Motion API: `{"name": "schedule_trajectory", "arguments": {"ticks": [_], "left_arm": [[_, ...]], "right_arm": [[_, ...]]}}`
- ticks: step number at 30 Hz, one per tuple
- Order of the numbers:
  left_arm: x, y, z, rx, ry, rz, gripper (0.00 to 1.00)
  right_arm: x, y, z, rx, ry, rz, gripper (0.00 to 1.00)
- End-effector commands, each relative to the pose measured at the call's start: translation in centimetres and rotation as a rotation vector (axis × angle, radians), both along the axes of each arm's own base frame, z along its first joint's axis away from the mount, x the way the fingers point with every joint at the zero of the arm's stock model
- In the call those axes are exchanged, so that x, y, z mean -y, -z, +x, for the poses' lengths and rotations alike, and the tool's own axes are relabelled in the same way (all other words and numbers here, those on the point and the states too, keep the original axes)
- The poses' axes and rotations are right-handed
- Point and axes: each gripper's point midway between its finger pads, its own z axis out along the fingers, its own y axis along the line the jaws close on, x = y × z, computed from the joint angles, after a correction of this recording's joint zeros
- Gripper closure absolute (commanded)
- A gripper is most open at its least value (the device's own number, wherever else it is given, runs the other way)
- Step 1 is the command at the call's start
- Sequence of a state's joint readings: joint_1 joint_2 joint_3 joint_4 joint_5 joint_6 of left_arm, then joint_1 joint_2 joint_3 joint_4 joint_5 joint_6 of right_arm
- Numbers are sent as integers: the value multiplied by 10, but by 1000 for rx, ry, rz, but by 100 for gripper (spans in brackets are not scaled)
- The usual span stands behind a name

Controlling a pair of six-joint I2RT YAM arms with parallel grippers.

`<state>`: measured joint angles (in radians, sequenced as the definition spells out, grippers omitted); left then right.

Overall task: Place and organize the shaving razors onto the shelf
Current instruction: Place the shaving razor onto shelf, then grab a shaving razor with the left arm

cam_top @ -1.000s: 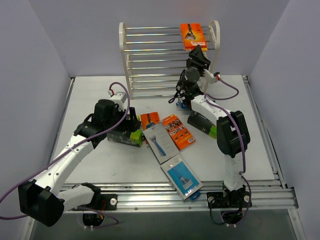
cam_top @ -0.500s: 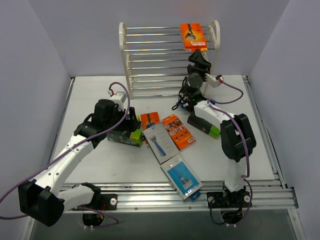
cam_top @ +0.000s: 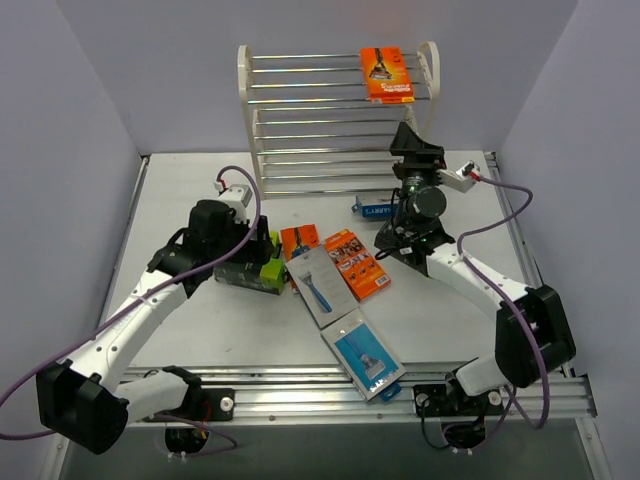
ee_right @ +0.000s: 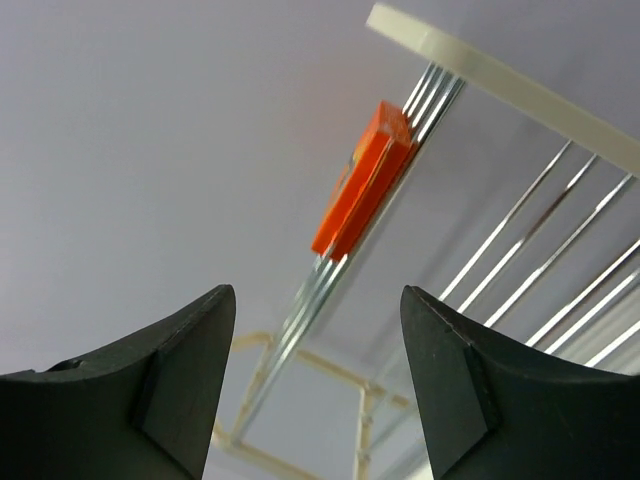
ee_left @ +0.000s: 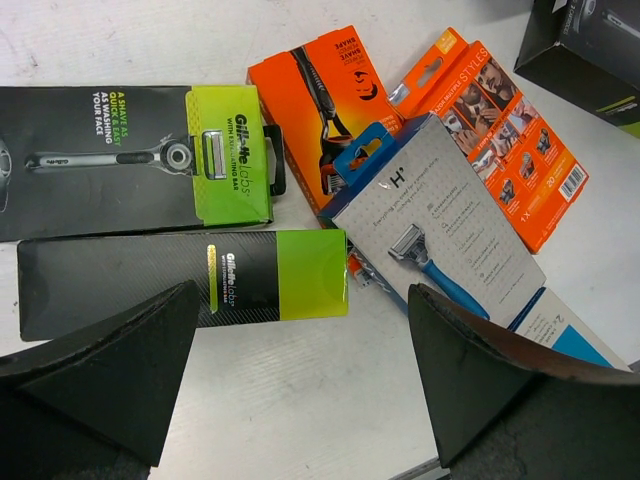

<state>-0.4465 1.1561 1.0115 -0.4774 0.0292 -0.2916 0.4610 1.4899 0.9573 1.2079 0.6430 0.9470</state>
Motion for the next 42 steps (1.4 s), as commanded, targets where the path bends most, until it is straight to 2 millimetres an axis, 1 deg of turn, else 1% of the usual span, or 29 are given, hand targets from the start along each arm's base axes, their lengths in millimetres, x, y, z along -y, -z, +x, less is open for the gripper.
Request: {"name": "schedule_trajectory", "arguments": {"ticks": [1, 3, 4, 5, 6, 7, 8, 10, 11, 13, 14, 15, 17, 18, 19, 20, 21, 22, 23, 24, 25, 26, 27, 28, 29, 31, 33, 38, 42], "left_arm": [[-1, -20, 5, 62, 0, 5, 6], [-8, -19, 7, 65, -27, 31, 6], [-10, -21, 8, 68, -33, 34, 6], [-11, -21, 7, 70, -38, 41, 6], [-13, -21, 7, 70, -40, 46, 6], [-14, -24, 7, 77, -43, 46, 6], [-14, -25, 7, 83, -42, 49, 6], [-18, -30, 6, 97, -53, 51, 6], [-19, -31, 6, 101, -55, 56, 6], [-21, -30, 5, 104, -64, 61, 6], [-21, -30, 5, 101, -65, 64, 6], [-21, -31, 5, 101, -66, 63, 6], [-20, -31, 6, 98, -61, 63, 6], [-20, -30, 6, 94, -58, 63, 6], [-19, -29, 6, 90, -53, 61, 6], [-18, -29, 5, 88, -49, 60, 6], [-16, -28, 6, 85, -45, 56, 6], [-14, -28, 5, 82, -33, 50, 6], [-13, -28, 5, 80, -26, 46, 6], [-12, -26, 5, 76, -23, 46, 6], [-12, -25, 6, 73, -23, 48, 6], [-12, -24, 5, 69, -21, 50, 6], [-11, -23, 5, 64, -20, 51, 6], [-11, -24, 6, 65, -19, 49, 6], [-10, -24, 5, 67, -15, 46, 6], [-11, -24, 4, 69, -15, 45, 6], [-10, -25, 5, 72, -14, 43, 6], [-8, -22, 5, 59, -4, 39, 6], [-7, -21, 5, 55, 1, 37, 6]], "right_arm": [[-37, -4, -25, -36, -210, -240, 38], [-47, 26, -34, -128, -285, -336, 38], [-46, 23, -45, -124, -300, -382, 37], [-50, 37, -51, -165, -341, -424, 37], [-49, 52, -57, -197, -357, -452, 37], [-46, 48, -68, -190, -365, -475, 37], [-47, 63, -74, -236, -391, -539, 37], [-43, 71, -88, -265, -410, -606, 35], [-41, 88, -93, -327, -429, -678, 34], [-42, 102, -104, -365, -471, -748, 27], [-38, 120, -108, -423, -483, -797, 24], [-37, 129, -110, -445, -489, -817, 19], [-38, 154, -115, -492, -537, -851, 14], [-35, 162, -114, -506, -552, -863, 13], [-47, 172, -118, -497, -643, -872, 12], [-50, 181, -119, -495, -674, -874, 12], [-48, 193, -115, -520, -697, -870, 12], [-54, 199, -117, -516, -753, -869, 13], [-55, 201, -114, -518, -767, -865, 14], [-56, 213, -110, -542, -792, -862, 14], [-57, 217, -110, -537, -835, -855, 15], [-57, 215, -105, -523, -843, -852, 15], [-58, 226, -102, -544, -870, -845, 15], [-55, 229, -97, -547, -876, -848, 15], [-59, 231, -99, -539, -917, -849, 15], [-61, 237, -92, -551, -948, -870, 15], [-64, 247, -92, -572, -984, -875, 15], [-73, 259, -98, -564, -1068, -890, 16], [-71, 276, -100, -617, -1088, -892, 16]]}}
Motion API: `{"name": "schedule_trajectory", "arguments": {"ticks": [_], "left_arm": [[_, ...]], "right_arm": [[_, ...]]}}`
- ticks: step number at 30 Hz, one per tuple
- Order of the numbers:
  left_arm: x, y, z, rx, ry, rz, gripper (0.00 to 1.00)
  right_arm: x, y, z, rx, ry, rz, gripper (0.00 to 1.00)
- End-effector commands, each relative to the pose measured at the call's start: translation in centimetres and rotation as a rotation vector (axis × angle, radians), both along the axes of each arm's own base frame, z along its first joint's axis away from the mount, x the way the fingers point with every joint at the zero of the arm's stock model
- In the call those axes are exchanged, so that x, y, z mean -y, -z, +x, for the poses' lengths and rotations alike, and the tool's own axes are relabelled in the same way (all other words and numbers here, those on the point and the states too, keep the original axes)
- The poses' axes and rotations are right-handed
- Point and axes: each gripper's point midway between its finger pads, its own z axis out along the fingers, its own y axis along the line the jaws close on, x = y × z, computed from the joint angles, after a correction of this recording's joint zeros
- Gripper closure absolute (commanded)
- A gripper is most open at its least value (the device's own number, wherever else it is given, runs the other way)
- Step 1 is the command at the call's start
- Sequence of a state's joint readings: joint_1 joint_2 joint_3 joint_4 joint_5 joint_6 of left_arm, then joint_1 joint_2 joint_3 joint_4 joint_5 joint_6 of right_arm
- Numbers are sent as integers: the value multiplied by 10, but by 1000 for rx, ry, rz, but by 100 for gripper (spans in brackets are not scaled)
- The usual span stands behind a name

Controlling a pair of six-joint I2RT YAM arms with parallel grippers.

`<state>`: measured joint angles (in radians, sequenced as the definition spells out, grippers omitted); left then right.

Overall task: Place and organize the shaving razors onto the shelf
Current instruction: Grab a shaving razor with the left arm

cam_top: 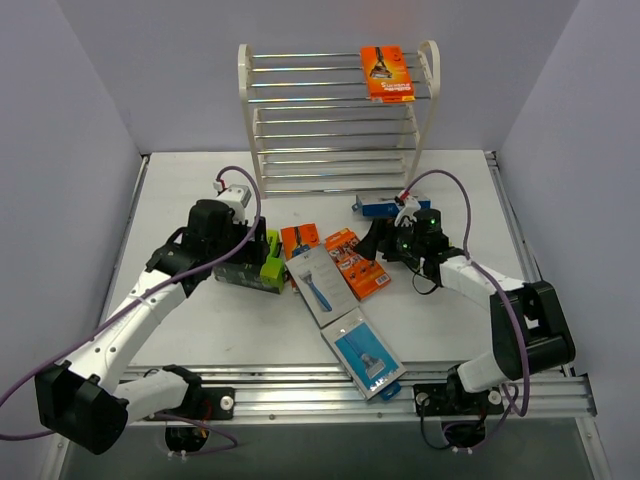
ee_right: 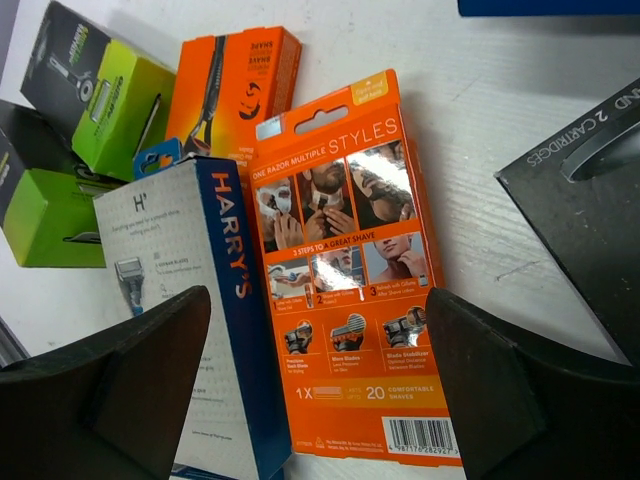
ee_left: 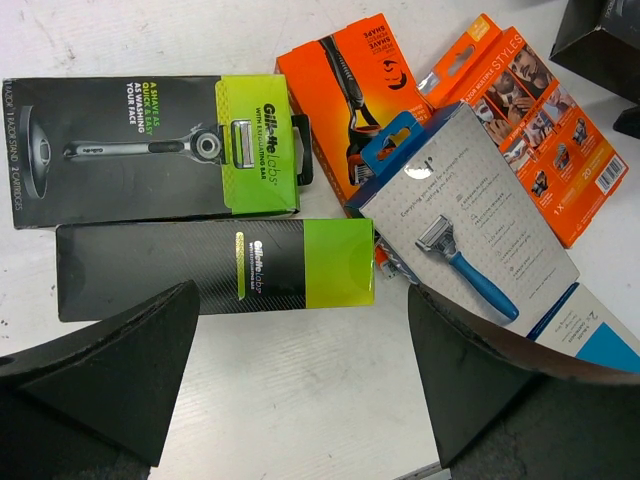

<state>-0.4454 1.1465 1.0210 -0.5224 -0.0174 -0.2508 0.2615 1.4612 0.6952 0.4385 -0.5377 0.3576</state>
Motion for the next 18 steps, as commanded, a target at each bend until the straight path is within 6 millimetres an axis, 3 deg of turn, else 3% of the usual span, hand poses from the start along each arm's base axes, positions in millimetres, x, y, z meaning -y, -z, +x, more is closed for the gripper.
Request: {"name": "schedule_trajectory", "arguments": {"ticks": [1, 9, 18], "left_arm": [[5, -22, 7, 51, 16, -27, 6], [6, -21, 7, 48, 18, -28, 6], [6, -23, 7, 54, 18, -31, 6]], "right_arm": [[-5, -3, 4, 20, -53, -7, 16], [-4, 26, 4, -51, -45, -19, 17], [-15, 39, -4, -90, -79, 49, 20]]}}
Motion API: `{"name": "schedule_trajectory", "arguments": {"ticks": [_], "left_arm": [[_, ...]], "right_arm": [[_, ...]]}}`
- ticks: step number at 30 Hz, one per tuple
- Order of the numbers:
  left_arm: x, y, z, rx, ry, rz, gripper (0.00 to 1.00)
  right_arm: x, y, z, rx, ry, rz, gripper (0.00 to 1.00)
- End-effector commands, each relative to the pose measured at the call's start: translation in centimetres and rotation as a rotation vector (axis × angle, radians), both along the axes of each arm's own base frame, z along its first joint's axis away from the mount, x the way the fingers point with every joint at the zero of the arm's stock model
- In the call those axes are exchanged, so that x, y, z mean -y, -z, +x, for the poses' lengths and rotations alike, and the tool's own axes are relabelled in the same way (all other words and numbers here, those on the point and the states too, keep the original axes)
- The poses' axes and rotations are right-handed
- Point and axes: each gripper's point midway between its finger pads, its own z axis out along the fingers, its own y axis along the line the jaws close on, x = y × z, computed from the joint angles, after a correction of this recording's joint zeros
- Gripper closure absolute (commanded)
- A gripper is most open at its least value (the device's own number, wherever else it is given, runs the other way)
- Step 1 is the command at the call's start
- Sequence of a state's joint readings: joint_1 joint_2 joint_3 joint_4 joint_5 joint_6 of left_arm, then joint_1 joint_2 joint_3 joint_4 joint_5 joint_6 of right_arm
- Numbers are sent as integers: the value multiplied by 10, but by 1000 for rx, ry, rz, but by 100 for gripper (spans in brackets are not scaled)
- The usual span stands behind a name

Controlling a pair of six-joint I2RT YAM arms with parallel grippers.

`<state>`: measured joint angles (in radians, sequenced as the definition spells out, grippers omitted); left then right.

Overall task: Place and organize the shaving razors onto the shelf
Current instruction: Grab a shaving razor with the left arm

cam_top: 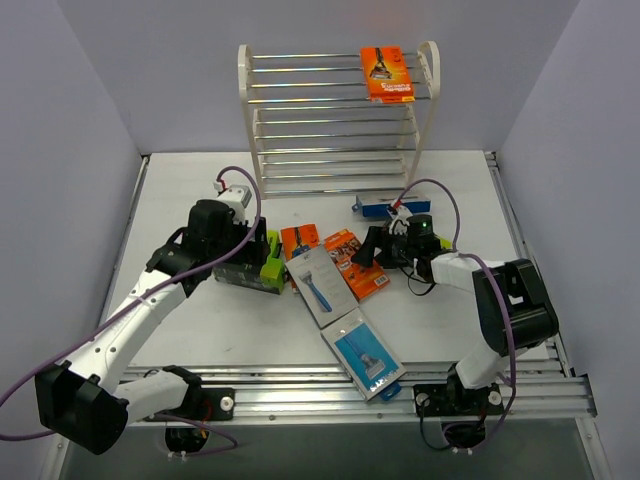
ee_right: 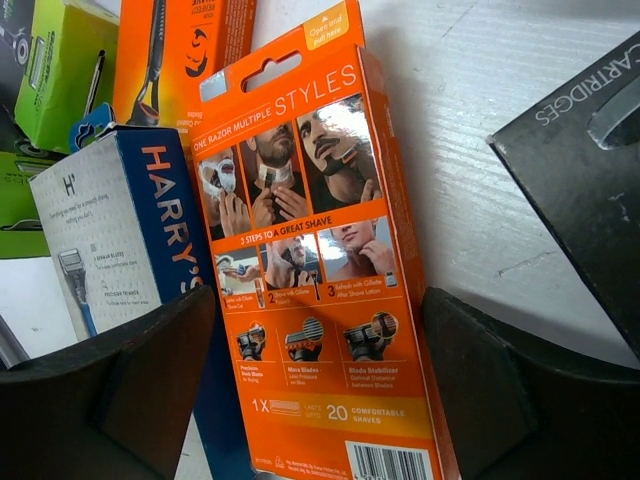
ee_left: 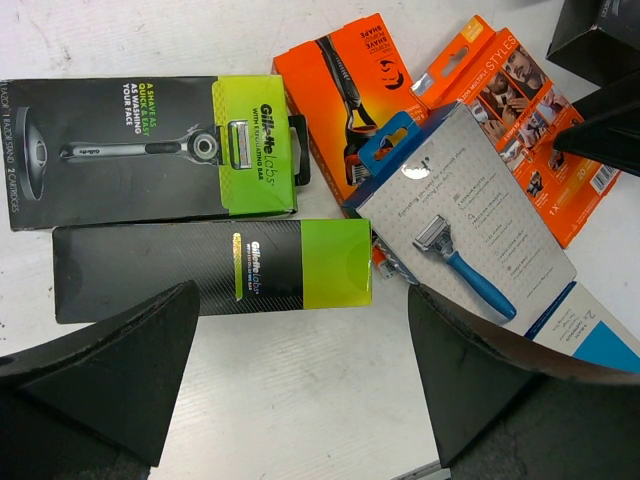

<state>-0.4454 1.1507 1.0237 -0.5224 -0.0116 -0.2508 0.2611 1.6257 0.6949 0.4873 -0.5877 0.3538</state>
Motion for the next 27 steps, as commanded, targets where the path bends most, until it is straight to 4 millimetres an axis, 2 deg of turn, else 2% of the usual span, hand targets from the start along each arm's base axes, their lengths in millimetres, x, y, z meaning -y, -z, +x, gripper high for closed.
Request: {"name": "schedule_trajectory", "arguments": {"ticks": [1, 6, 10, 13, 21, 27], "left_arm": [[5, -23, 6, 57, 13, -28, 6], [5, -22, 7, 52, 11, -29, 6], [6, -21, 7, 49, 13, -27, 6], [5, -21, 7, 50, 10, -29, 6], [12, -21, 5, 41, 40, -51, 6], [13, -20, 4, 35, 44, -52, 6]], "right_arm": [[-9, -10, 1, 27, -34, 64, 21], [-13, -15, -3, 23, -47, 98, 28], [-13, -10, -6, 13, -47, 101, 32], [-14, -12, -9, 12, -47, 116, 43], [-21, -50, -11, 85, -46, 212, 50], [-36, -71, -19, 115, -100, 287, 52]]}}
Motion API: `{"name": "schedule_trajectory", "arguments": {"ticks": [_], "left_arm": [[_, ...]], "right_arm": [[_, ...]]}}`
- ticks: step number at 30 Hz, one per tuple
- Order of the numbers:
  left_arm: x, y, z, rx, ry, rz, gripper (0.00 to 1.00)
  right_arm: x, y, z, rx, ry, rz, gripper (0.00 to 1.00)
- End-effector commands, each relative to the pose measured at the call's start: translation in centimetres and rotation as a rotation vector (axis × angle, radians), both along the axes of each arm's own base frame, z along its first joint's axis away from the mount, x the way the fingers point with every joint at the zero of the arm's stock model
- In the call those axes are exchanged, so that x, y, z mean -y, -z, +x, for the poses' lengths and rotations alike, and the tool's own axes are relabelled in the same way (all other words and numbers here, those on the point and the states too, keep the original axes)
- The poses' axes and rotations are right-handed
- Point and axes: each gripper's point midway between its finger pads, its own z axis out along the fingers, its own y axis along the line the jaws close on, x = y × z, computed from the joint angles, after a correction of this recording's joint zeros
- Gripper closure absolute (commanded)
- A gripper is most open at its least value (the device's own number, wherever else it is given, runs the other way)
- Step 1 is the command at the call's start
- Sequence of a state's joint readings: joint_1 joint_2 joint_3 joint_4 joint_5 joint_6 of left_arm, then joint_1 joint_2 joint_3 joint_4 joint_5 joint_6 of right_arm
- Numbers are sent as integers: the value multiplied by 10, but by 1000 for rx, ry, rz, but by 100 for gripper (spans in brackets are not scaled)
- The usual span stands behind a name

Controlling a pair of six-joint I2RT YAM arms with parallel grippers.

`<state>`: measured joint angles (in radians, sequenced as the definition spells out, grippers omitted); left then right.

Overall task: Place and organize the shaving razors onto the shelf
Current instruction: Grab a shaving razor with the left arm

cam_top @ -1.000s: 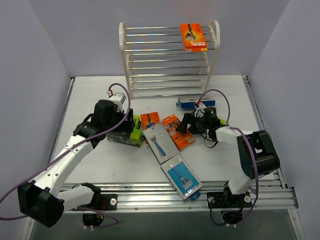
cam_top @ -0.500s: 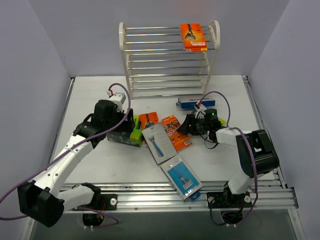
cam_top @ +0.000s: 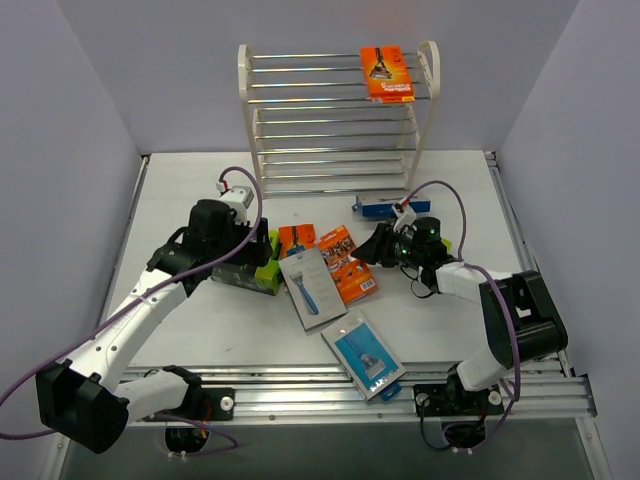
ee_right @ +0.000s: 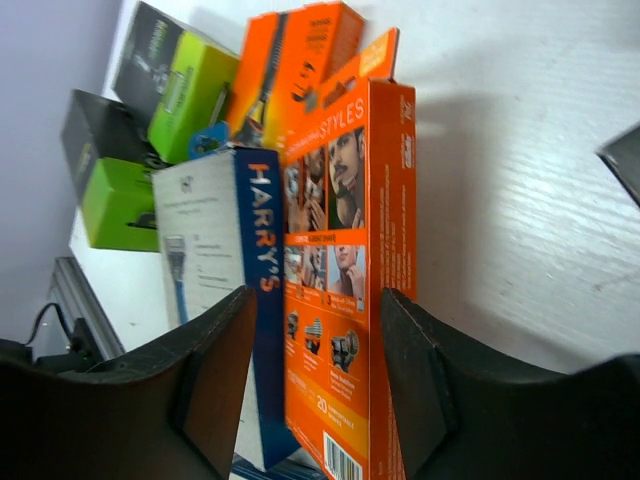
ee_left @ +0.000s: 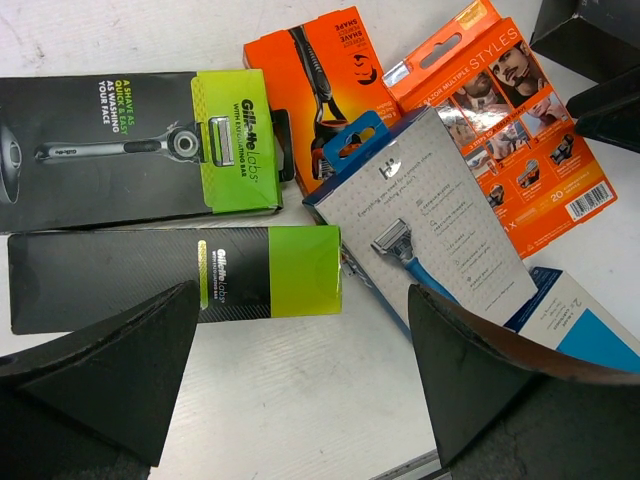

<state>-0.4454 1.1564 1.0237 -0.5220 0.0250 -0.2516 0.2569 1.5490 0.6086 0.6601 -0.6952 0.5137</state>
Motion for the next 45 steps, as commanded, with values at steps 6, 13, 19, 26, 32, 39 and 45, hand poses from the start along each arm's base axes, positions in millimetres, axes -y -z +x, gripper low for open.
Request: {"name": "schedule_trajectory", "arguments": {"ticks": [6, 13, 19, 26, 32, 39, 45], "left_arm": [[7, -19, 7, 42, 14, -31, 6], [8, -18, 7, 39, 16, -32, 6], [8, -19, 7, 41, 17, -34, 6], [8, -19, 7, 40, 17, -33, 6], [8, -20, 6, 42, 19, -35, 6], [7, -21, 7, 48, 15, -35, 6], [6, -20, 7, 46, 11, -31, 6]], "right_arm": [[-37, -38, -19, 90, -125, 118, 52], [-55, -40, -31, 96, -167, 127, 52], [-64, -38, -37, 96, -196, 144, 52], [-92, -48, -46, 113, -260, 193, 51], [-116, -46, -53, 110, -313, 197, 51], [-146, -49, -64, 116, -376, 214, 51], [-168, -55, -63, 126, -397, 242, 50]]}}
